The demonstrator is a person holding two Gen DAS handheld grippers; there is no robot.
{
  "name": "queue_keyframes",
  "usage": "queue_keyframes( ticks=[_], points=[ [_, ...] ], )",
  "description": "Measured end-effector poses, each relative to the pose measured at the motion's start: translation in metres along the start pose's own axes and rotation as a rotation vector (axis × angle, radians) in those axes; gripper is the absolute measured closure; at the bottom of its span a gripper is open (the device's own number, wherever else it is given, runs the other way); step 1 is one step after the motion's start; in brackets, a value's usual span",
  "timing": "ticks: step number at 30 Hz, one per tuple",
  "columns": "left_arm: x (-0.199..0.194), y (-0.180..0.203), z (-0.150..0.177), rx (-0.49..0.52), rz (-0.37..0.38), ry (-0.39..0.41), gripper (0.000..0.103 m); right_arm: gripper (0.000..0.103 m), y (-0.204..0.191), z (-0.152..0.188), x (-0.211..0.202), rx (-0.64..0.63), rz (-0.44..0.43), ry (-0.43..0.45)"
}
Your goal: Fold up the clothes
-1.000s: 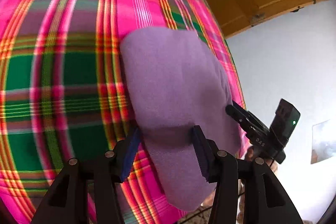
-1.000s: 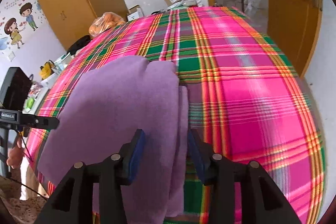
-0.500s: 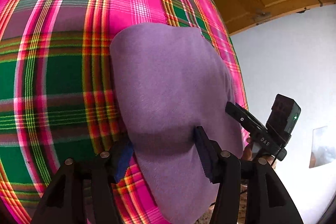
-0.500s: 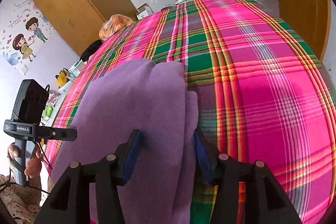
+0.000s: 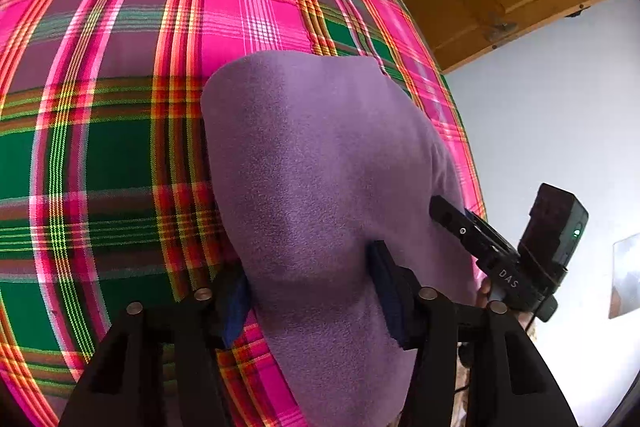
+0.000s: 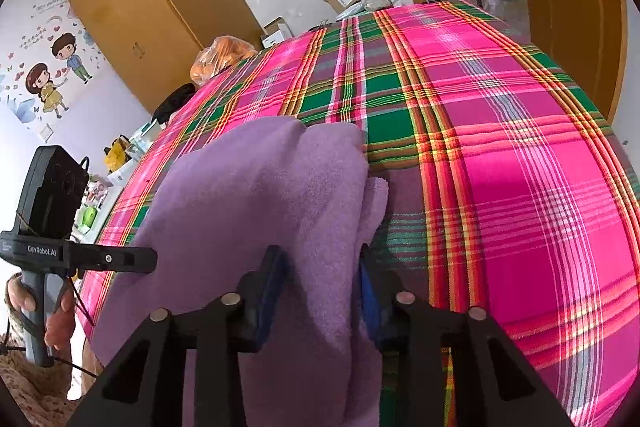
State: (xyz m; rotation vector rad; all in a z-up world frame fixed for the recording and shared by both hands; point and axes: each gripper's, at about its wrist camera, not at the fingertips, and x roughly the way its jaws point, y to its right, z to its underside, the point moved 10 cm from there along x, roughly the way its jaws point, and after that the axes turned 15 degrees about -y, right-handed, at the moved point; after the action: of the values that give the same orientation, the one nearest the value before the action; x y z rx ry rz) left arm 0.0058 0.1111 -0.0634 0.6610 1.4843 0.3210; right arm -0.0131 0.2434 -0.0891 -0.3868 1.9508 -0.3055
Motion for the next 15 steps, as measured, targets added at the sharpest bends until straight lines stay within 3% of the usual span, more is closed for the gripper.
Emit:
queue_keyframes(
  ticks=[8,15],
  points=[
    [0.003,0.009,-0.006,0.019,-0.046,0.031,0.055,0.081,-0.011,0.000,-0.005,-0.040,0.147,0.044],
    [-0.005,0.015,-0.012,0.023,-0.008,0.046,0.060,0.083,-0.024,-0.005,-0.025,-0.042,0.175,0.096]
  ],
)
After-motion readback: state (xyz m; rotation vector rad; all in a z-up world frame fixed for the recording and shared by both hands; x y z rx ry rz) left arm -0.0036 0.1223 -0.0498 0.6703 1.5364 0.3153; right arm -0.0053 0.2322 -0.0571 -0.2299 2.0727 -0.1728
